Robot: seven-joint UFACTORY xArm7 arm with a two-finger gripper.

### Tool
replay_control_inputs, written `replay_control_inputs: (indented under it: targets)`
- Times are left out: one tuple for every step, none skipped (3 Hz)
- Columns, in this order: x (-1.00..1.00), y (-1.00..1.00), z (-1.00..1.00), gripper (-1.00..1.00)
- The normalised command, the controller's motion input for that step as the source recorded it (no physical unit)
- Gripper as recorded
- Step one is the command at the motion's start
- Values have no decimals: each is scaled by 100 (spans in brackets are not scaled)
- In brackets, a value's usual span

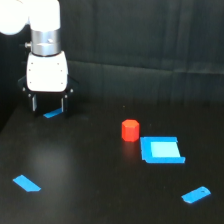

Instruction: Pick up the red object from the table

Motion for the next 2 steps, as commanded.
replay_control_inputs:
  targets:
    - [72, -74, 8, 99]
    - [82, -68, 0, 100]
